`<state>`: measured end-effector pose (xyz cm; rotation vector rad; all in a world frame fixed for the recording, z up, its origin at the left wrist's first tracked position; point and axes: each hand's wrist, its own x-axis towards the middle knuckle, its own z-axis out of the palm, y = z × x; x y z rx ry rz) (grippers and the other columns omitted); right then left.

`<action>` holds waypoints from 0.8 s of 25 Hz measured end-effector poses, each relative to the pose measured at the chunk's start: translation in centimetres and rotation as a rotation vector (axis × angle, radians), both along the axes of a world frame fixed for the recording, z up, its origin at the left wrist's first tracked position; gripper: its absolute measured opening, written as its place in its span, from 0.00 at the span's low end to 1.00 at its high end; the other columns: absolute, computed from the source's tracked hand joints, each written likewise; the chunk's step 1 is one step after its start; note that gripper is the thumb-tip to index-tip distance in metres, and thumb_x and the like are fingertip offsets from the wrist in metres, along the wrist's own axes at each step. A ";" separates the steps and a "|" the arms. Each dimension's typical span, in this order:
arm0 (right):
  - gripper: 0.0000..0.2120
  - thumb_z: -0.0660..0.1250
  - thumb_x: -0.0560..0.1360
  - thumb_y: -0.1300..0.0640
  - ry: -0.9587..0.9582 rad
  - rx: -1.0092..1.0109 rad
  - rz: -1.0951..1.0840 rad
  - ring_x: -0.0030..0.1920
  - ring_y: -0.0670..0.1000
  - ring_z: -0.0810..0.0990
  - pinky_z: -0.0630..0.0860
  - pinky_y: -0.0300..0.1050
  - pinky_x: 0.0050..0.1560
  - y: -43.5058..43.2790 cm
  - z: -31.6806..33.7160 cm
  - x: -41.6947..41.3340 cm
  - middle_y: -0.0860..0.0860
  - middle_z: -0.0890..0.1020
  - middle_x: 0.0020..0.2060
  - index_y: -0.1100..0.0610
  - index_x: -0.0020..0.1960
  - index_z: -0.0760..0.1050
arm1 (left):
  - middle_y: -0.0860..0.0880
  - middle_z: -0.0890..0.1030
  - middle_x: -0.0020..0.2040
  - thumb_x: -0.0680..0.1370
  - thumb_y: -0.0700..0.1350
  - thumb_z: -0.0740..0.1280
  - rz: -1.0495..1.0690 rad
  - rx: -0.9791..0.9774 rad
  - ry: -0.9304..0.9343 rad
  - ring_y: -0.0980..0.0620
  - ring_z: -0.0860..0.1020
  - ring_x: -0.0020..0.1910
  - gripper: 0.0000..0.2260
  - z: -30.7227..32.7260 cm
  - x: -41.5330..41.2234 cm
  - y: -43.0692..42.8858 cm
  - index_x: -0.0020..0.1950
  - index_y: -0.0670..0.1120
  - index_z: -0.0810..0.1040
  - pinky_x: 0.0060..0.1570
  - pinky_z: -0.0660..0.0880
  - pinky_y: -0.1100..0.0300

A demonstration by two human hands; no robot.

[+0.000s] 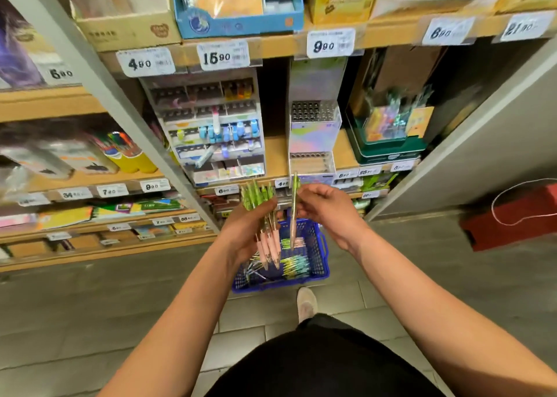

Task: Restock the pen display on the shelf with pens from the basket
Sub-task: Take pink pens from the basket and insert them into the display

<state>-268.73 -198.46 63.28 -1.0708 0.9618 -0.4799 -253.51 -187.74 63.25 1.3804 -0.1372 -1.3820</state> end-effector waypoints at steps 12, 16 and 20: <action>0.03 0.68 0.80 0.64 0.013 -0.099 -0.056 0.42 0.52 0.84 0.83 0.44 0.49 -13.8 -0.4 2.2 0.54 0.86 0.39 0.59 0.52 0.81 | 0.42 0.85 0.41 0.78 0.40 0.73 0.053 0.048 0.016 0.47 0.84 0.35 0.14 -0.8 1.6 -12.2 0.61 0.38 0.79 0.34 0.80 0.56; 0.04 0.67 0.79 0.62 0.107 -0.346 -0.150 0.43 0.54 0.86 0.83 0.48 0.52 -18.6 0.0 4.3 0.52 0.87 0.38 0.56 0.49 0.80 | 0.43 0.87 0.44 0.79 0.41 0.71 0.003 0.030 -0.038 0.49 0.84 0.37 0.11 -2.0 4.0 -15.5 0.60 0.40 0.81 0.35 0.80 0.56; 0.04 0.67 0.79 0.61 0.204 -0.494 -0.231 0.42 0.45 0.87 0.83 0.42 0.48 -23.1 0.2 7.4 0.50 0.87 0.40 0.58 0.50 0.81 | 0.44 0.87 0.47 0.79 0.42 0.71 -0.018 -0.025 -0.161 0.49 0.84 0.43 0.10 -3.6 5.6 -18.4 0.60 0.41 0.81 0.51 0.80 0.50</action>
